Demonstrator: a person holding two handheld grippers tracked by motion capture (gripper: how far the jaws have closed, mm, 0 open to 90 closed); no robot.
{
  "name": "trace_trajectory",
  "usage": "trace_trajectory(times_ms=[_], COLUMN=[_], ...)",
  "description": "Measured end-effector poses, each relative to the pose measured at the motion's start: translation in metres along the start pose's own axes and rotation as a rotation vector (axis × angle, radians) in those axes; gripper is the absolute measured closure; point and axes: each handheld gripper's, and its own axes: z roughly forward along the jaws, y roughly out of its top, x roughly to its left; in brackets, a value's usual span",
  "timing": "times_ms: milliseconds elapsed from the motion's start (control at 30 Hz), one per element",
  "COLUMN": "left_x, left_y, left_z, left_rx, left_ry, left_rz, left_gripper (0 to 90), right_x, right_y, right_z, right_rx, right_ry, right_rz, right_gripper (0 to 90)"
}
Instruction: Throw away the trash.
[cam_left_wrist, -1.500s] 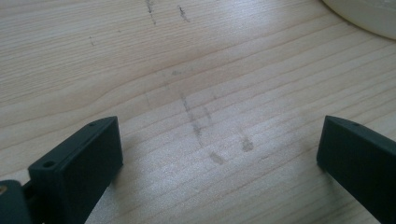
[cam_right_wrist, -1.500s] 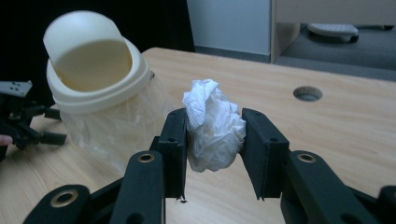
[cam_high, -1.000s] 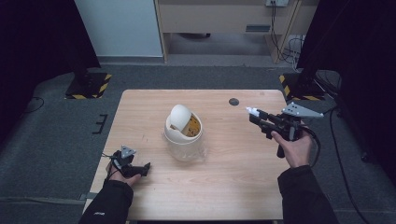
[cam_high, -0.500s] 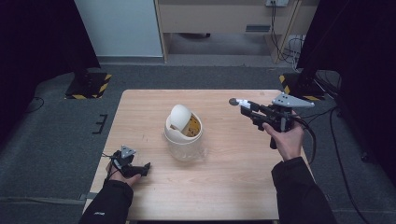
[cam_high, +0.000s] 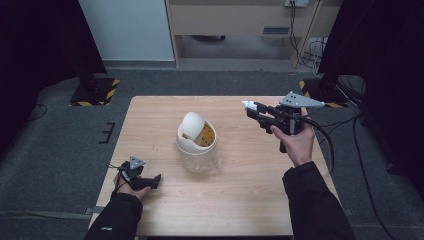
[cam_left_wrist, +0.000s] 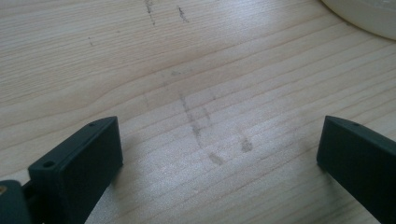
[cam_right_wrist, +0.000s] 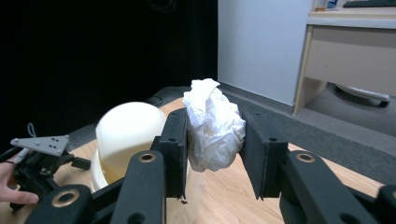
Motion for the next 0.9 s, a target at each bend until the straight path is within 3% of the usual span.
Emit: trace_trajectory(times_ms=[467,900], left_x=[0.0,0.0], left_y=[0.0,0.0], left_z=[0.0,0.0], left_rx=[0.0,0.0], left_ry=[-0.001,-0.001], left_rz=[0.0,0.001], left_gripper=[0.0,0.0], right_x=[0.018,0.029], right_y=[0.003,-0.011], right_z=[0.034,0.062], right_rx=[0.019,0.055], right_ry=[0.059,0.093], right_rz=[-0.016,-0.014], right_gripper=[63.4,63.4])
